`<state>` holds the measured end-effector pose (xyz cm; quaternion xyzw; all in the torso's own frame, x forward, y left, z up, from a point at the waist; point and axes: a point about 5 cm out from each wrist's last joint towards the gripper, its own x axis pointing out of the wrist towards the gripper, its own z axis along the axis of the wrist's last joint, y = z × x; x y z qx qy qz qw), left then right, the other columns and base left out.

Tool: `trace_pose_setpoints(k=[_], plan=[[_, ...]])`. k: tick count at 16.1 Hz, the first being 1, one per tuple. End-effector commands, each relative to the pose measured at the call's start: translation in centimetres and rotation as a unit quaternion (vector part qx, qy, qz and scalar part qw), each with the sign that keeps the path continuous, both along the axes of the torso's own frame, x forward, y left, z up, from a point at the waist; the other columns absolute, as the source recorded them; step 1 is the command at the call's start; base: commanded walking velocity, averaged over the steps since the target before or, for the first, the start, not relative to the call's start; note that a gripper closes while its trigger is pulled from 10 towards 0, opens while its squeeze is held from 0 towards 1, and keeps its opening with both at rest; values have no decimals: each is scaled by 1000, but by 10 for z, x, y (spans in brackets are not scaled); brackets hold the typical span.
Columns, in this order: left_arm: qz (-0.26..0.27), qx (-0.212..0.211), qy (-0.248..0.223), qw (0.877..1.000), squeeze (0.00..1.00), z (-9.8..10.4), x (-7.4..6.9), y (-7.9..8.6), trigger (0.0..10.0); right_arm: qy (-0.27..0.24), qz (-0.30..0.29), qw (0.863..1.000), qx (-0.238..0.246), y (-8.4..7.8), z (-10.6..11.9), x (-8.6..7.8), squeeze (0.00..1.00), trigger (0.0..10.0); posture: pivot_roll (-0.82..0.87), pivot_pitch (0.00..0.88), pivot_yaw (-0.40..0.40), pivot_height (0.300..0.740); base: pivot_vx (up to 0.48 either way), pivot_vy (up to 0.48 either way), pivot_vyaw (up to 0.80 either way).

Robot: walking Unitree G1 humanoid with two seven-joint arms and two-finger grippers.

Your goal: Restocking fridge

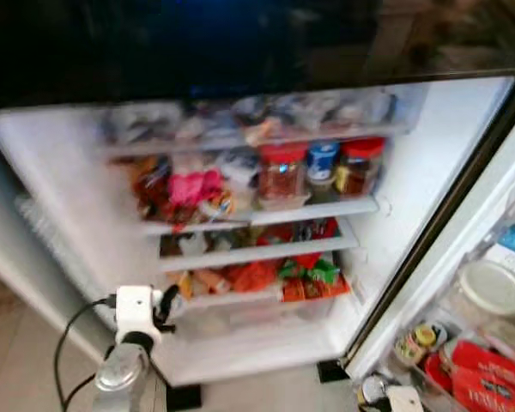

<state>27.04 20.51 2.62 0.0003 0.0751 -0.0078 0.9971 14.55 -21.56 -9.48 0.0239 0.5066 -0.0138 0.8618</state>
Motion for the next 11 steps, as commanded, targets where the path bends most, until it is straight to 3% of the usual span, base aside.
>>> trace_pose_setpoints(k=[1, 6, 11], plan=[[-14, -14, 5, 1000, 0, -2, 0, -8, 10000, 7, -8, 1000, -6, -7, -1, -6, 0, 10000, -32, 0, -5, 740, 0, 0, 0], [-19, -18, 6, 1000, 0, -2, -2, -9, 10000, 12, 6, 1000, -10, -6, -1, -7, 0, 10000, -29, 0, -2, 736, 0, 0, 0], [-18, -13, -1, 1000, 0, 1, 0, -8, 10000, 11, 15, 1000, -6, -5, -1, -7, 0, 10000, -28, 0, -1, 671, 0, 0, 0]])
